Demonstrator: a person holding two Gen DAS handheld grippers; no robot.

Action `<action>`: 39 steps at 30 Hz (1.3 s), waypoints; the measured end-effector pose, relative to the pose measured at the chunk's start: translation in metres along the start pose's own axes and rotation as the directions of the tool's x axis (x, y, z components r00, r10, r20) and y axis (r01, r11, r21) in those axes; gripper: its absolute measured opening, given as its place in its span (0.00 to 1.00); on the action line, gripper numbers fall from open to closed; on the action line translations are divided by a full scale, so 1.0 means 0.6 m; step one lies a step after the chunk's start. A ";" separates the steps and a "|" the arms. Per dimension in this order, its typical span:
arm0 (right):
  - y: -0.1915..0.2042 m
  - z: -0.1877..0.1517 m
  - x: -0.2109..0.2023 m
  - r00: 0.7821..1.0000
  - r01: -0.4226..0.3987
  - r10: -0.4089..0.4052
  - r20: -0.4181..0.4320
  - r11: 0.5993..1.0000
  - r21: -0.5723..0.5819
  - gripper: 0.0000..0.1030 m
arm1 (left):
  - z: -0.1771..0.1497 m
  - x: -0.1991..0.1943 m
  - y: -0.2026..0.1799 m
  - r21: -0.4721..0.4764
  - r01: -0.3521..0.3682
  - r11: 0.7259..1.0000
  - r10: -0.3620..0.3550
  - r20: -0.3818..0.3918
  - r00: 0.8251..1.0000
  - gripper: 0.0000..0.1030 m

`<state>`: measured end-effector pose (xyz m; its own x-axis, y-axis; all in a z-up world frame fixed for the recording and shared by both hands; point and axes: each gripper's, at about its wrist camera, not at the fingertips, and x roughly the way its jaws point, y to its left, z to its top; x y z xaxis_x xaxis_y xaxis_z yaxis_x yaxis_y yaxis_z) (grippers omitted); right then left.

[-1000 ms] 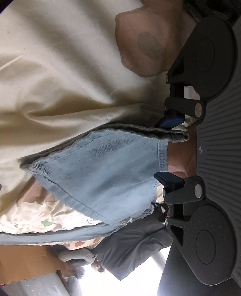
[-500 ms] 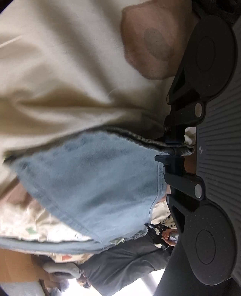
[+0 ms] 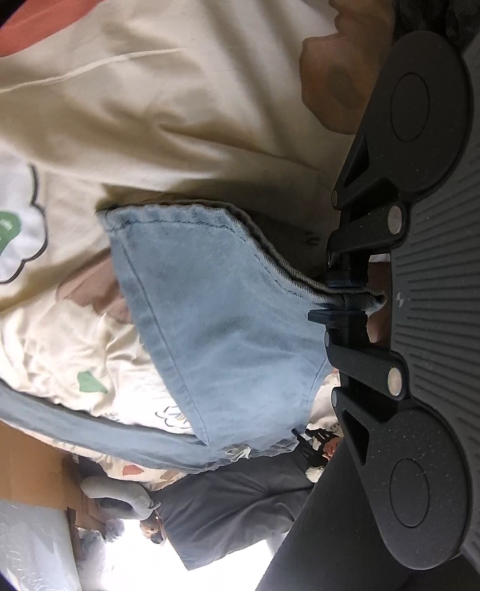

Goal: Fold clothes

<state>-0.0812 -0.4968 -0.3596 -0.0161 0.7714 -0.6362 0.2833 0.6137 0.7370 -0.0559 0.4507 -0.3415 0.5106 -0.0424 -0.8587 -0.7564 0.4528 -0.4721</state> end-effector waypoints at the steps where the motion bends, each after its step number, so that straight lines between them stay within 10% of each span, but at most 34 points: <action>1: 0.004 0.000 -0.001 1.000 0.002 -0.002 0.004 1.000 -0.003 0.09 | 0.001 0.004 -0.006 -0.004 0.002 1.000 -0.001 0.004 1.000 0.17; 39: 0.137 0.113 -0.134 0.964 -0.122 0.153 0.216 0.981 -0.153 0.09 | 0.025 -0.100 -0.291 0.132 -0.066 0.989 0.055 0.089 0.995 0.06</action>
<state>0.0082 -0.5199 -0.2632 0.2346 0.8017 -0.5498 0.1334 0.5337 0.8351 0.0512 0.3875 -0.2045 0.5025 0.0616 -0.8624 -0.7279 0.5684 -0.3835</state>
